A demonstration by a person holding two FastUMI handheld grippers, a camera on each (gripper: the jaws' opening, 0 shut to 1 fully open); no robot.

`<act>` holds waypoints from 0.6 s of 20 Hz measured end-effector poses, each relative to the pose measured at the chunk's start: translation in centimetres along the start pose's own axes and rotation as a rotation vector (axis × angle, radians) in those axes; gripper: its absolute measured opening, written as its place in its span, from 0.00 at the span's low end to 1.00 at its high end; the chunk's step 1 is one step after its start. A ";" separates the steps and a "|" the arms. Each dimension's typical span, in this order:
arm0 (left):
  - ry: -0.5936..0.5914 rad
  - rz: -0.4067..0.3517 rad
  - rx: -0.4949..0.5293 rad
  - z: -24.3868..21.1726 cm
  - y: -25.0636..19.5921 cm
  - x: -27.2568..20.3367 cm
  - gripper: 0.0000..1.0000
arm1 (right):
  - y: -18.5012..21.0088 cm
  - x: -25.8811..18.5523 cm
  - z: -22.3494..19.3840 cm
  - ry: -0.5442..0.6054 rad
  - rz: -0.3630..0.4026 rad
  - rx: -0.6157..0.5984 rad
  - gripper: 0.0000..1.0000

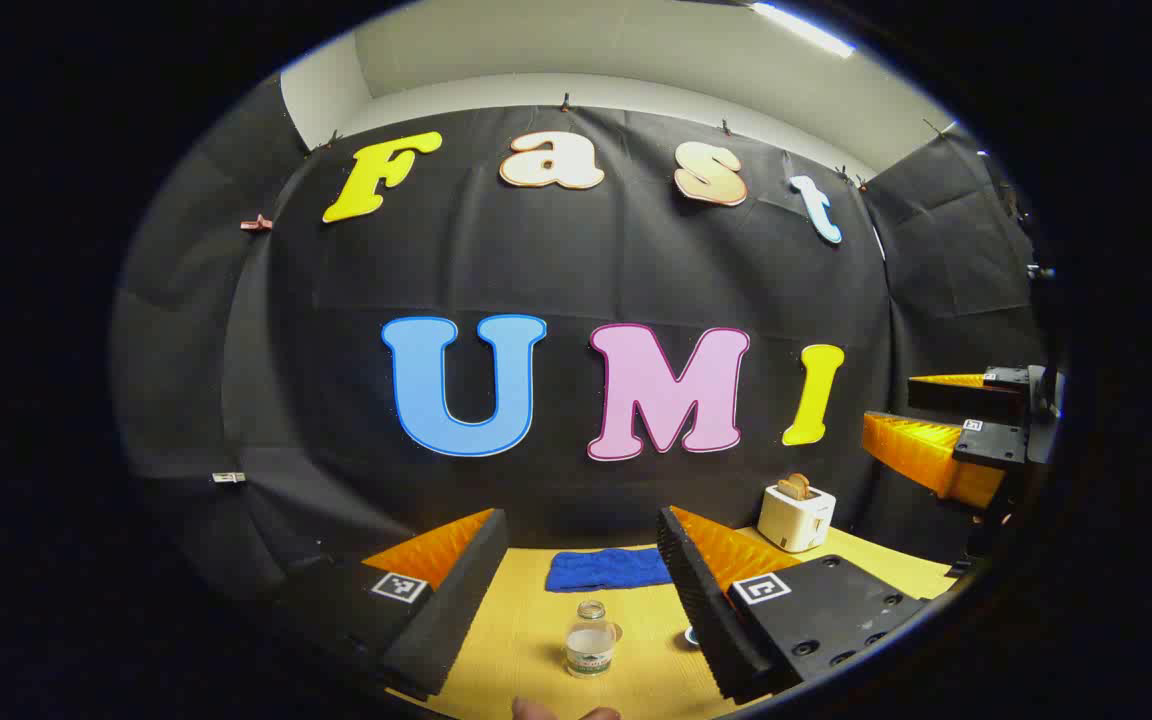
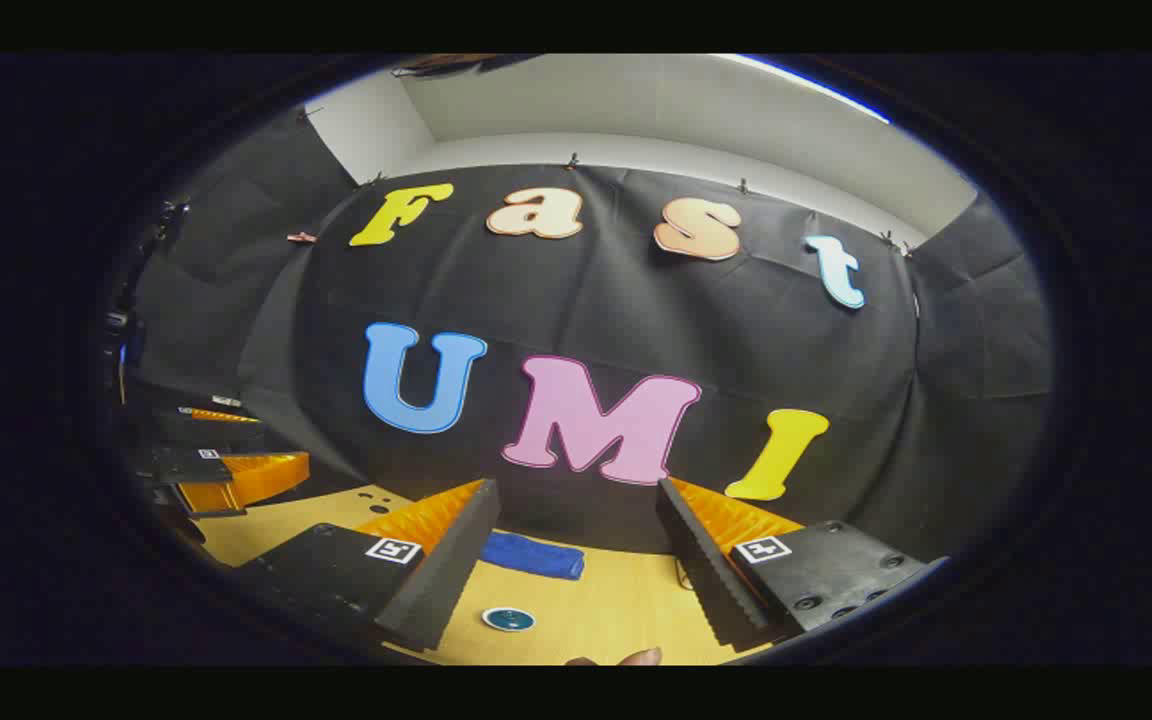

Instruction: Open the teacup lid with one hand, grasp the water bottle and pour water into the teacup with the other hand; after pouring, place the water bottle on the coaster and then close the teacup lid.

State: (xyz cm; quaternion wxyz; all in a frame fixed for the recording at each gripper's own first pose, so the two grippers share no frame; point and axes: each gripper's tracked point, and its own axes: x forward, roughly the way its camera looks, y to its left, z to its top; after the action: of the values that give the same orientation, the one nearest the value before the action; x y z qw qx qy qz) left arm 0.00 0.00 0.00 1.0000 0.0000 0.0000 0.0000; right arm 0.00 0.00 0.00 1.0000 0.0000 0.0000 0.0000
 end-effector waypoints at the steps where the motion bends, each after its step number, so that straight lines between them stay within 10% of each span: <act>1: -0.003 -0.001 0.005 0.1 0.0 0.1 0.95 | 0.0 0.0 0.0 -0.002 0.002 0.000 0.98; 12: 0.009 -0.006 0.009 -0.1 -0.3 0.2 0.95 | 0.7 0.8 -0.1 -0.007 0.036 -0.003 0.97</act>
State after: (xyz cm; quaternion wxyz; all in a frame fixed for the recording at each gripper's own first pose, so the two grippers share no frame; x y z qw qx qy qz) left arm 0.18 -0.31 -0.06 1.0000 0.0046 0.0045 -0.0032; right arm 0.77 0.73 -0.06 0.9998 -0.0013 -0.0033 0.0179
